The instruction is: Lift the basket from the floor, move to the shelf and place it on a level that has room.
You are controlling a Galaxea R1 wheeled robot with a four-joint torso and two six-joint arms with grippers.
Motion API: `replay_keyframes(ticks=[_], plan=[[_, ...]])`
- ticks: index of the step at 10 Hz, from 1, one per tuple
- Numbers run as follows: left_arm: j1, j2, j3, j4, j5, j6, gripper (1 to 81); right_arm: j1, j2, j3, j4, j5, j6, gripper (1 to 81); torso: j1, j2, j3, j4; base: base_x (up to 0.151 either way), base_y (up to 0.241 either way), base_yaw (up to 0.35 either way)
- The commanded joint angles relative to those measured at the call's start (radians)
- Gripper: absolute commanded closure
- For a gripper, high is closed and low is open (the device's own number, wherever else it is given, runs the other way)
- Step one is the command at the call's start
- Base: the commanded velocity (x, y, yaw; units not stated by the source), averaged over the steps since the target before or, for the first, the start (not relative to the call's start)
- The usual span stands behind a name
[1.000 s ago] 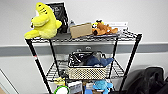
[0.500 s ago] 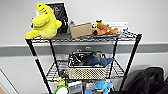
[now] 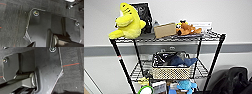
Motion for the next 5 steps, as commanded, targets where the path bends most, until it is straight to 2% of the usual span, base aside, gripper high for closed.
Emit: replay_keyframes(ticks=[1, 5], plan=[[-0.034, 0.037, -0.079, 0.028, 0.049, 0.009, 1.0, 0.042, 0.001, -0.012, -0.007, -0.057, 0.0, 1.0, 0.0, 0.0, 0.0, 0.0, 0.0, 0.0, 0.0], [-0.026, 0.056, -0.099, 0.026, 0.063, 0.004, 1.0, 0.033, 0.008, -0.009, -0.009, -0.059, -0.001, 1.0, 0.0, 0.0, 0.0, 0.0, 0.0, 0.0, 0.0]])
